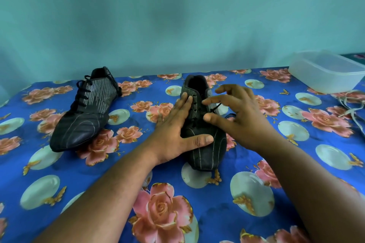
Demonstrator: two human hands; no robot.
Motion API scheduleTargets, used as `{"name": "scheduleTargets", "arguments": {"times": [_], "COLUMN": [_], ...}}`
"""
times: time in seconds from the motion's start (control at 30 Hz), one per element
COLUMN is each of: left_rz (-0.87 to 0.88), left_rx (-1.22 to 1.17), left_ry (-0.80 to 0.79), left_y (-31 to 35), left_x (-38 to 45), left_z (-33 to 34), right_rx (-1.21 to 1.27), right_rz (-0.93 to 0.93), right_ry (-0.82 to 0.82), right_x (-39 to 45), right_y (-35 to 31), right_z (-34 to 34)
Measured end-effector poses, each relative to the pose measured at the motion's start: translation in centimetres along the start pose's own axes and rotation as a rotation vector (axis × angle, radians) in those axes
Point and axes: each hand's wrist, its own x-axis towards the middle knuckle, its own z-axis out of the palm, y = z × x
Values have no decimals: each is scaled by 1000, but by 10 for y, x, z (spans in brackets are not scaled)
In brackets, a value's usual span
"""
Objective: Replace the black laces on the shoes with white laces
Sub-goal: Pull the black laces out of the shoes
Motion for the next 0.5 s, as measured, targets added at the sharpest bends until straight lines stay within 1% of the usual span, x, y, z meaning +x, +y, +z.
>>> {"name": "scheduleTargets", "arguments": {"times": [0.07, 0.1, 0.27, 0.37, 0.5], "left_rz": [0, 0, -3, 3, 6], "left_rx": [-3, -4, 0, 0, -5], "left_ry": [-1, -2, 2, 7, 6], "left_y": [0, 0, -1, -2, -2], "left_x": [0, 0, 1, 2, 1], "left_z": [0, 0, 1, 1, 1], "right_rx": [-34, -29, 7, 52, 112], "right_rz": [-59, -70, -73, -3, 172], "right_ry": [-68, -75, -9, 62, 193], "right_x": [-2, -2, 1, 3, 6], "right_y": [-1, -1, 3, 7, 15], "right_z": [6, 8, 7, 2, -7]}}
